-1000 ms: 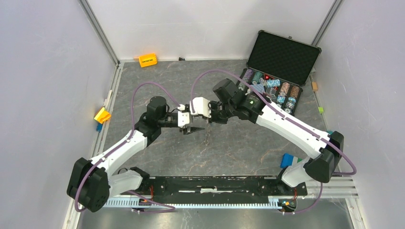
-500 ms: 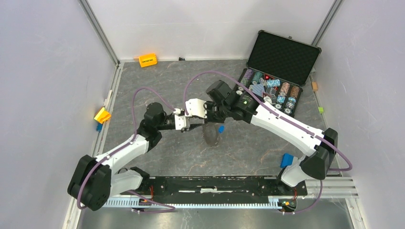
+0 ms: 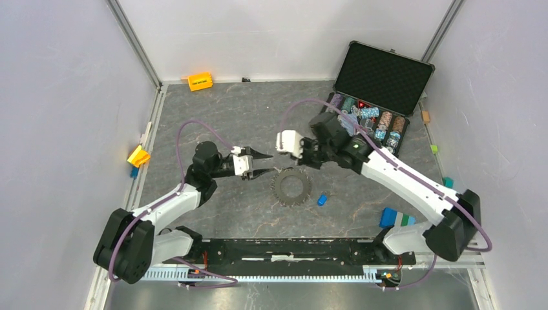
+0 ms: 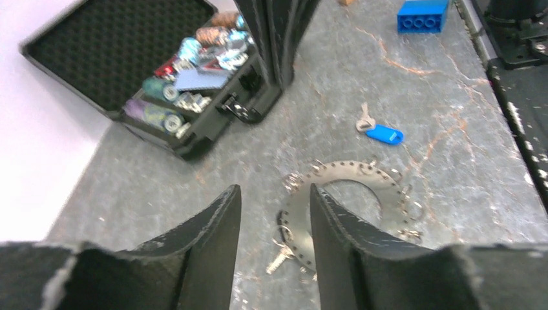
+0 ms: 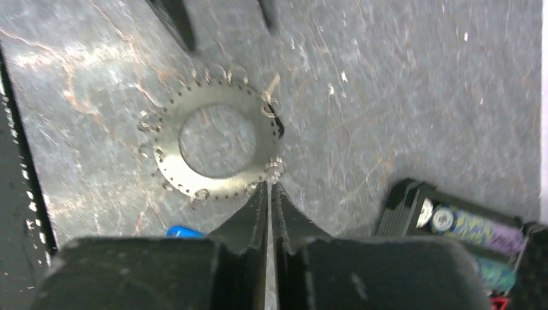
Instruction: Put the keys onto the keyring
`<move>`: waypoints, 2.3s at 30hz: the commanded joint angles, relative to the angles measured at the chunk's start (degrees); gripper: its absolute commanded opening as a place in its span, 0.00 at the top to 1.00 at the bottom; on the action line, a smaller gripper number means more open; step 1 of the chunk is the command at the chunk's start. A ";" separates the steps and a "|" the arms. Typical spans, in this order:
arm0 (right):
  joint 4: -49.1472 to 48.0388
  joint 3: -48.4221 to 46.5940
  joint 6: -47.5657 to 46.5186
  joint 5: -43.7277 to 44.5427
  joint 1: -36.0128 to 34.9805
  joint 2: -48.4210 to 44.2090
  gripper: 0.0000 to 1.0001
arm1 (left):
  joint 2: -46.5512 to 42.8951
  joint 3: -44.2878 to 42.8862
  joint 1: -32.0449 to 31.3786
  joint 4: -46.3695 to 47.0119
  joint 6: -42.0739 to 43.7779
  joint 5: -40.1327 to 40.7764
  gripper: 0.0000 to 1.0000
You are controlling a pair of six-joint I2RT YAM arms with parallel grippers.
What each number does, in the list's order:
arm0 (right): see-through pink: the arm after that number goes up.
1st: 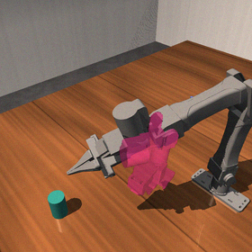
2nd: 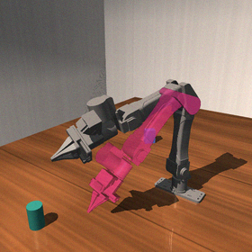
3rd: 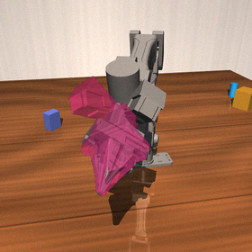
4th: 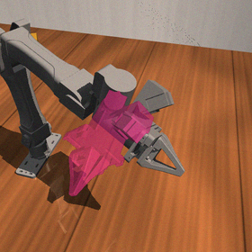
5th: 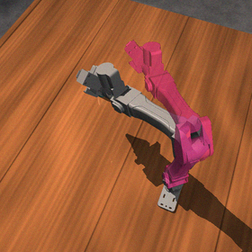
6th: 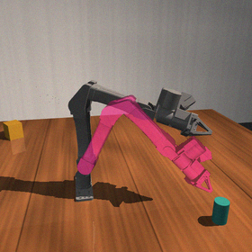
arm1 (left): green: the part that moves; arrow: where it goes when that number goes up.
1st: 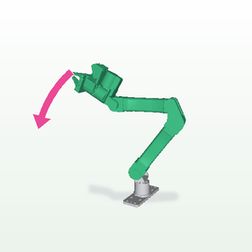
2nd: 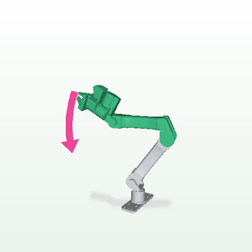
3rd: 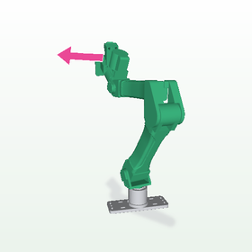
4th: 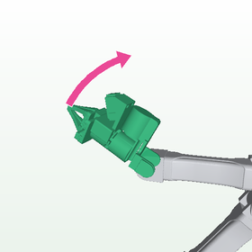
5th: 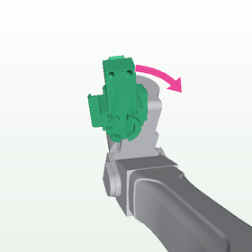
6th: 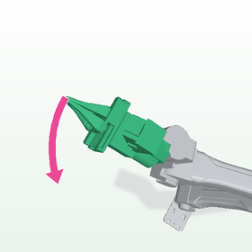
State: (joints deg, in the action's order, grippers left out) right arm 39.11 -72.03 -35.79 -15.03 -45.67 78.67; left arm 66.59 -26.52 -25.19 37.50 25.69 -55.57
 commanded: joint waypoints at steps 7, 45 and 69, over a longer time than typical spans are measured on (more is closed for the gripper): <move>-14.77 20.40 2.39 -13.26 12.81 -7.05 0.51 | -1.95 -3.37 0.22 -22.92 12.83 4.71 0.36; -20.54 22.27 5.54 -15.25 20.60 -3.84 0.44 | 39.64 -44.03 -15.21 -56.92 -23.29 47.51 0.36; -19.71 23.07 4.11 -17.55 21.63 -2.89 0.43 | 41.52 -45.42 -16.03 -60.96 -21.07 51.98 0.58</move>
State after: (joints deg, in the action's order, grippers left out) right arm 20.21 -48.93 -31.24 -31.29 -24.29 76.03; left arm 111.48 -73.56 -41.01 -21.04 2.87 -6.00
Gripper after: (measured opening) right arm 0.565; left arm 0.410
